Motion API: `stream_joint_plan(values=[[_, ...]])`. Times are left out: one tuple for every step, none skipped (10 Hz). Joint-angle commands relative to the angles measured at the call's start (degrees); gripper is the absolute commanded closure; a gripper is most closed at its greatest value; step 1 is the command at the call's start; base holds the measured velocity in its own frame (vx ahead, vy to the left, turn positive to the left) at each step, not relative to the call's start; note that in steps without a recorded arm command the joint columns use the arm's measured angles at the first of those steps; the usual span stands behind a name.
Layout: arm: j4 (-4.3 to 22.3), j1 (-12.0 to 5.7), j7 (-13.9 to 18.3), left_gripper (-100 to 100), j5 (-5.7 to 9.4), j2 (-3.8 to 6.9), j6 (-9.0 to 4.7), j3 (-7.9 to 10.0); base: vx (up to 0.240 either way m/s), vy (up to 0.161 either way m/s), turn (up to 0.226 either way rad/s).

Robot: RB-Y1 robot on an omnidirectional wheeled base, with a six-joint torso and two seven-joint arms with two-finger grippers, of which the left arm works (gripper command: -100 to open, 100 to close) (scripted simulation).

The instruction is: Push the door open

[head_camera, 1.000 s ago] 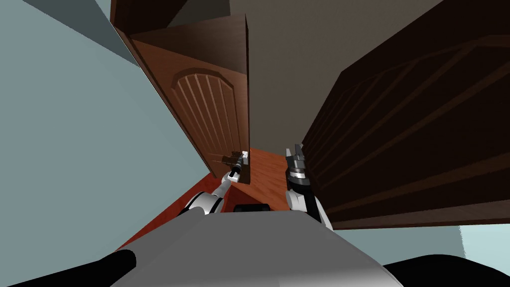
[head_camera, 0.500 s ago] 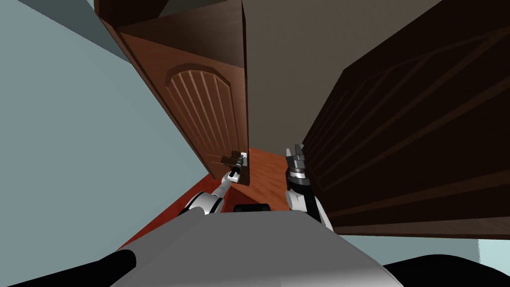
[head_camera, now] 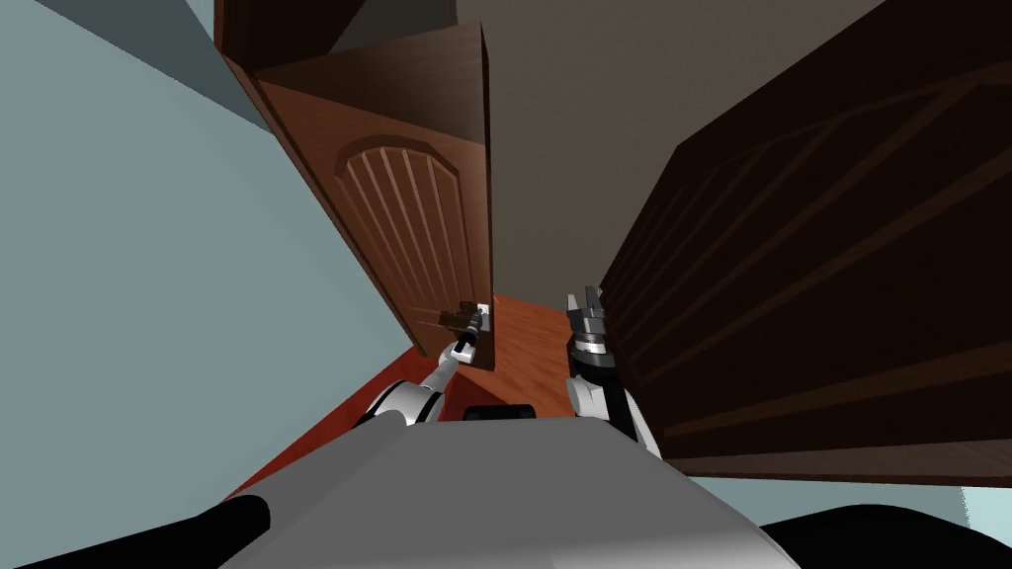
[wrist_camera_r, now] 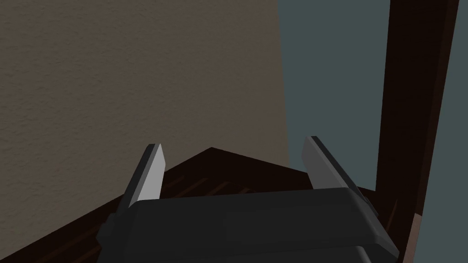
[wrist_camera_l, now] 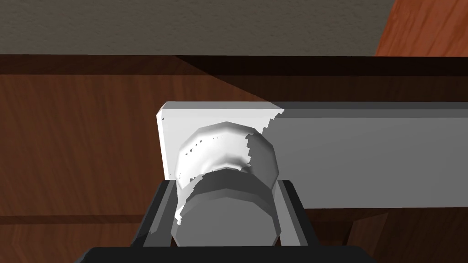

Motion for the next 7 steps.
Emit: stream_joint_plan(values=[[-1.49, 0.16, -0.51, 100, 0.27, 0.61, 0.56, 0.92, 0.148, -0.079, 0.061], [-1.49, 0.16, -0.51, 100, 0.27, 0.61, 0.56, 0.92, 0.128, -0.061, 0.011], [-1.49, 0.16, -0.51, 100, 0.27, 0.61, 0.56, 0.92, 0.073, -0.032, -0.009], [-1.4, 0.14, -1.05, 100, 0.59, 0.9, 0.61, 1.88, 0.128, -0.071, 0.041], [-1.38, 0.13, -1.19, 100, 0.67, 0.97, 0.62, 2.14, 0.161, -0.082, 0.072], [-1.32, 0.12, -1.52, 100, 0.86, 1.11, 0.65, 2.71, 0.152, -0.104, 0.053], [-1.26, 0.1, -1.84, 100, 1.06, 1.25, 0.68, 3.29, 0.176, -0.145, 0.077]])
